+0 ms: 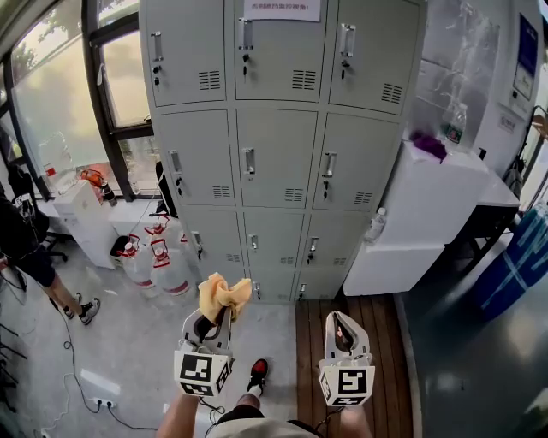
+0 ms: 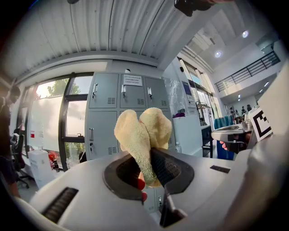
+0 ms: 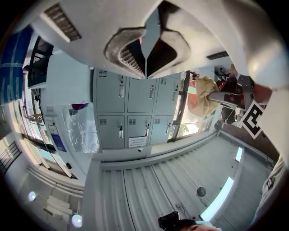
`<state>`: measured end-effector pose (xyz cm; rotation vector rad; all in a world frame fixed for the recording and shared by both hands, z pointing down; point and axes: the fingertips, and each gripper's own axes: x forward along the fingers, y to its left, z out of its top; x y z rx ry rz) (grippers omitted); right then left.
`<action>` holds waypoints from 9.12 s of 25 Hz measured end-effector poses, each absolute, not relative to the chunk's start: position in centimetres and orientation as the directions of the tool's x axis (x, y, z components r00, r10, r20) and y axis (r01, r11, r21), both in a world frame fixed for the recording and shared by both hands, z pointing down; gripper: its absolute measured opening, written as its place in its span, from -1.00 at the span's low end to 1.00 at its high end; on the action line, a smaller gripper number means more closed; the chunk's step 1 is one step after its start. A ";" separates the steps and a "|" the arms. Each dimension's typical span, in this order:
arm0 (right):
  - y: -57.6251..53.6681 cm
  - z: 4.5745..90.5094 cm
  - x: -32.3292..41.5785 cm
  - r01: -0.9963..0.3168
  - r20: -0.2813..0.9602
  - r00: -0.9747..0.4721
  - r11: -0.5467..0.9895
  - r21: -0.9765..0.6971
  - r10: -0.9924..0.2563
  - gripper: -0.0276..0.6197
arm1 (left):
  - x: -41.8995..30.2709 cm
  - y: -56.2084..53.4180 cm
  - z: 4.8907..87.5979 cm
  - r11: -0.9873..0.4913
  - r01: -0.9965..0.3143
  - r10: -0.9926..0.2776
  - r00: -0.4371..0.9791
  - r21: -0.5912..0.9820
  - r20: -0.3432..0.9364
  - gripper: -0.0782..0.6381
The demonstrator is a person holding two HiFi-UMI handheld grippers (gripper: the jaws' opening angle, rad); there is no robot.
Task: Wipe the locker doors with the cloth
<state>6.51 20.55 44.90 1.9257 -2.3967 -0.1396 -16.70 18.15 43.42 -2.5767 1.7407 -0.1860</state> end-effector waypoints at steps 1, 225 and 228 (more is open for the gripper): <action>19.1 44.8 6.5 -0.972 -0.004 -0.210 0.209 0.112 -0.978 -0.84 | -16.7 16.6 43.3 -0.380 -0.921 -0.924 0.373 -0.088 0.086 -0.57; -23.3 42.6 14.1 -0.975 0.014 -0.196 0.197 0.100 -0.980 -0.84 | -7.1 -30.3 39.8 -0.408 -0.900 -0.912 0.396 -0.150 0.105 -0.57; -23.4 42.6 13.8 -0.974 0.016 -0.202 0.203 0.099 -0.979 -0.84 | -8.5 -30.4 39.8 -0.378 -0.915 -0.925 0.365 -0.145 0.104 -0.57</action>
